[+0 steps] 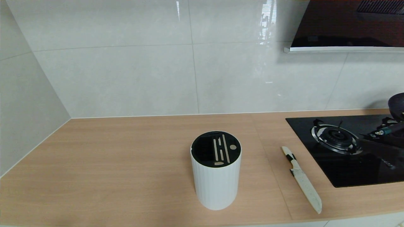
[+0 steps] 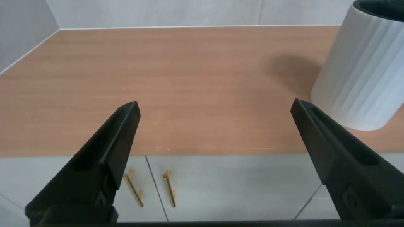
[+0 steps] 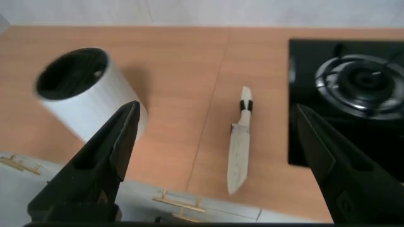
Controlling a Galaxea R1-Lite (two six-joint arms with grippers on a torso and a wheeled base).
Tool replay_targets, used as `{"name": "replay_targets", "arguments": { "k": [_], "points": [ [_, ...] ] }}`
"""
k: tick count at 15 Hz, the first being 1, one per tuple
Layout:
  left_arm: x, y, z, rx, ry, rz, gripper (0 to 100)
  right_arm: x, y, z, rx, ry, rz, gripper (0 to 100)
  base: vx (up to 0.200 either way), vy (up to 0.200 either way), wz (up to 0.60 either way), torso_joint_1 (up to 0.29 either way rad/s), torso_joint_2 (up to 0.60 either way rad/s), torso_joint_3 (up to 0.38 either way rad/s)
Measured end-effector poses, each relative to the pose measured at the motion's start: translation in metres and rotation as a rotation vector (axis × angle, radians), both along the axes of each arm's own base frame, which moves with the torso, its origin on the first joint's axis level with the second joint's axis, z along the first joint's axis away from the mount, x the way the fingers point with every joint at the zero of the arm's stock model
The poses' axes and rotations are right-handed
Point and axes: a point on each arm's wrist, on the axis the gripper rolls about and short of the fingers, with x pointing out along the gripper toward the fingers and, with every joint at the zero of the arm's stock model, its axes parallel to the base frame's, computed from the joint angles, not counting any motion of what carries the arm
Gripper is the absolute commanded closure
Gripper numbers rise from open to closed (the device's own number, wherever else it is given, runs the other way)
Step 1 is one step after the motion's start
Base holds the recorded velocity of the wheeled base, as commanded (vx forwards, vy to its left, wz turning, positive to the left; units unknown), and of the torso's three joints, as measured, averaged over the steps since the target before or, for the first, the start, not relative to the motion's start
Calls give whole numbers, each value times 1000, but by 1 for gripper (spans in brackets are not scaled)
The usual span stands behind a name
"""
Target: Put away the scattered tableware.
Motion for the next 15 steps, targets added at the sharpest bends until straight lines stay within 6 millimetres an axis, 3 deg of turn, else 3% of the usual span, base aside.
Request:
{"name": "replay_targets", "arguments": {
  "k": [4,7,11,15],
  "points": [
    [0,0,0,-2,0,0,0,85,8,-41,-16,146,6,0,0,0,0,0,0,0],
    [0,0,0,-2,0,0,0,125,17,-86,-59,239,-12,0,0,0,0,0,0,0],
    [0,0,0,-2,0,0,0,144,27,-142,-141,368,-15,0,0,0,0,0,0,0],
    [0,0,0,-2,0,0,0,148,29,-169,-169,454,-1,0,0,0,0,0,0,0]
  ]
}}
